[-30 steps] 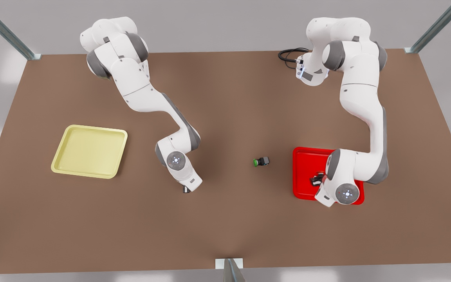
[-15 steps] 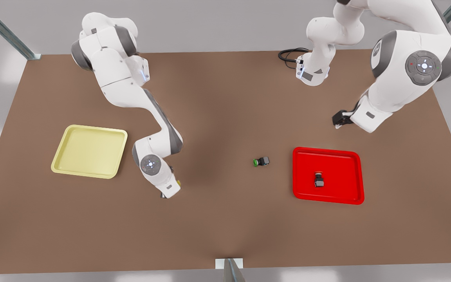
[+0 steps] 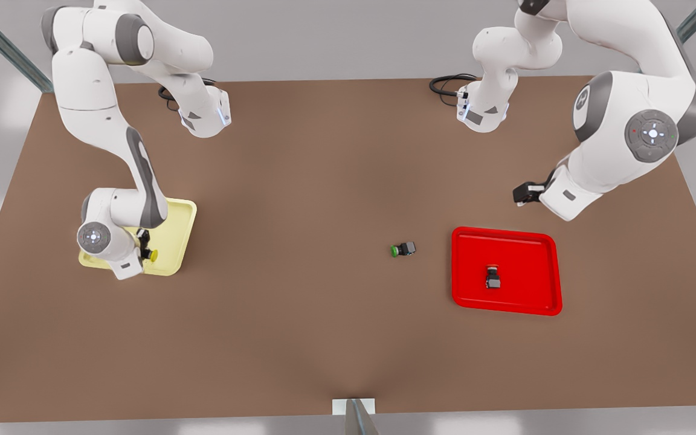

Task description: Place the switches on the corresponding trays according to their colors

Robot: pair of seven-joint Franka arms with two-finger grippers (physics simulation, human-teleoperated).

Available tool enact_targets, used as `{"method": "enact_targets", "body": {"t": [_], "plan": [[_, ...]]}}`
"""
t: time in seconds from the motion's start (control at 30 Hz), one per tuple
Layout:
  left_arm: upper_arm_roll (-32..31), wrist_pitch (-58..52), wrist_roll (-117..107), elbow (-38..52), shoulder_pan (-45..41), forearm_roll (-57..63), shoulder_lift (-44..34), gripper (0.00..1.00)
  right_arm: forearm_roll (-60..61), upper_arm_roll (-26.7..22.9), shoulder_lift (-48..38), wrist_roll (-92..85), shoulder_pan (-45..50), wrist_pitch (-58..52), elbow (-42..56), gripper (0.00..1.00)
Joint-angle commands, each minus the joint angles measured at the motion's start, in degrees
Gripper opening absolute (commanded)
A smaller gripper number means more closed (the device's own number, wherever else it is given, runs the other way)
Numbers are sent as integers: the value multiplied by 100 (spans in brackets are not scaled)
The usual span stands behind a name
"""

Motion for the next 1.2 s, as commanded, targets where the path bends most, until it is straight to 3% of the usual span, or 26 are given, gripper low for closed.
{"method": "enact_targets", "body": {"t": [0.0, 0.1, 0.13, 0.37, 0.5, 0.57, 0.6, 0.67, 0.8, 1.17], "plan": [[-1, 7, 234, 10, 0, 2, 1, 100, -34, -31, -109, -1794, -39, 720, -256, 45], [-1, 7, 234, 10, 0, 2, 18, 100, -34, -39, -126, -1873, -118, 711, -396, 50], [-1, 7, 234, 1, 0, 2, 18, 100, -34, -39, -126, -1865, -127, 711, -405, 100], [-1, -19, 234, 1, 0, 2, 27, 100, -34, -22, -232, -1952, -162, 422, -151, 100], [-1, -19, 225, 1, 0, 2, 18, 100, 27, 22, -320, -1672, -101, -747, 1106, 100], [-1, -19, 225, 10, 0, -7, 18, 100, 370, 92, -302, -444, -31, -1940, 2000, 100], [-1, -28, 217, 10, 0, -7, 18, 100, 414, 92, -241, 1595, 180, -3225, 2820, 100], [-1, -28, 217, 10, 0, -7, 18, 100, 616, 92, -223, 5385, 726, -4606, 3725, 100], [8, -90, 225, 10, 0, 2, 18, 100, 194, 233, -1154, 5843, 673, -5730, 4235, 100], [8, -301, 366, 10, 149, -86, 18, 100, 230, 400, -1366, 6028, 471, -6004, 4235, 100]]}}
